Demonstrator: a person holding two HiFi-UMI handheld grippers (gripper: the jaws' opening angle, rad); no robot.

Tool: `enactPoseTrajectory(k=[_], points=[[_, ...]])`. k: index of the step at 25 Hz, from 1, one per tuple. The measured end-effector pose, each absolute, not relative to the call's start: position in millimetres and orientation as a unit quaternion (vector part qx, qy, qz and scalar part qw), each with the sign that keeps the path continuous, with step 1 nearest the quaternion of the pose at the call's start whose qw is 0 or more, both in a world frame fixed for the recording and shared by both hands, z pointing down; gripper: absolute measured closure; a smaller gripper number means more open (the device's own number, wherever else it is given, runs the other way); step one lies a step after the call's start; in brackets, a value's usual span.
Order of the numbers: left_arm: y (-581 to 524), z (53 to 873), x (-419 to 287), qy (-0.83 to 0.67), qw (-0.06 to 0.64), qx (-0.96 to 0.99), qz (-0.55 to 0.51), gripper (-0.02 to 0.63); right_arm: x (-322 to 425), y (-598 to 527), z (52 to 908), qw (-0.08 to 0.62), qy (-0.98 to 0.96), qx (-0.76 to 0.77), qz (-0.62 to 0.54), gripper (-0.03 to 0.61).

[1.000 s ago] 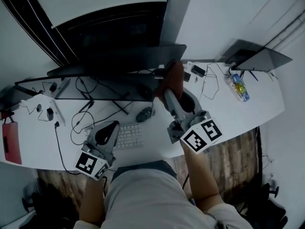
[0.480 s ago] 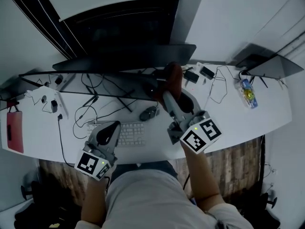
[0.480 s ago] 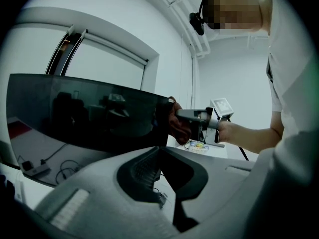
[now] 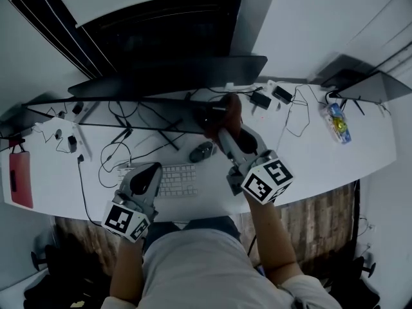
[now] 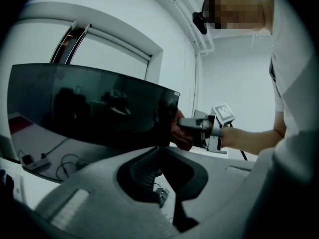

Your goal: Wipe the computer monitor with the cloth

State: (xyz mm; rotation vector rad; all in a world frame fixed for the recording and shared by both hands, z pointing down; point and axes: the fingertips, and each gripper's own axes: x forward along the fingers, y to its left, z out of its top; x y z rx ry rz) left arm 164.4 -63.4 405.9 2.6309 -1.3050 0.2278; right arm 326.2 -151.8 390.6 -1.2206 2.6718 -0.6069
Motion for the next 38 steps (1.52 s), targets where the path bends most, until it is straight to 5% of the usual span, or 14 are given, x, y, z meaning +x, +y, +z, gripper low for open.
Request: enactPoseTrajectory(k=[26,38], points=[[-64.2,453.6,115.0,-0.411,0.136,0.897,0.092,0.604,324.7,-162.7,569.6,-0.019,0.819,-0.473,-0.325,0.482],[-45.3,469.6,75.9,-0.406,0.148,0.895,0.114,0.604,321.2,-161.3,630.2,0.023,0.764,-0.497,-0.411,0.482]])
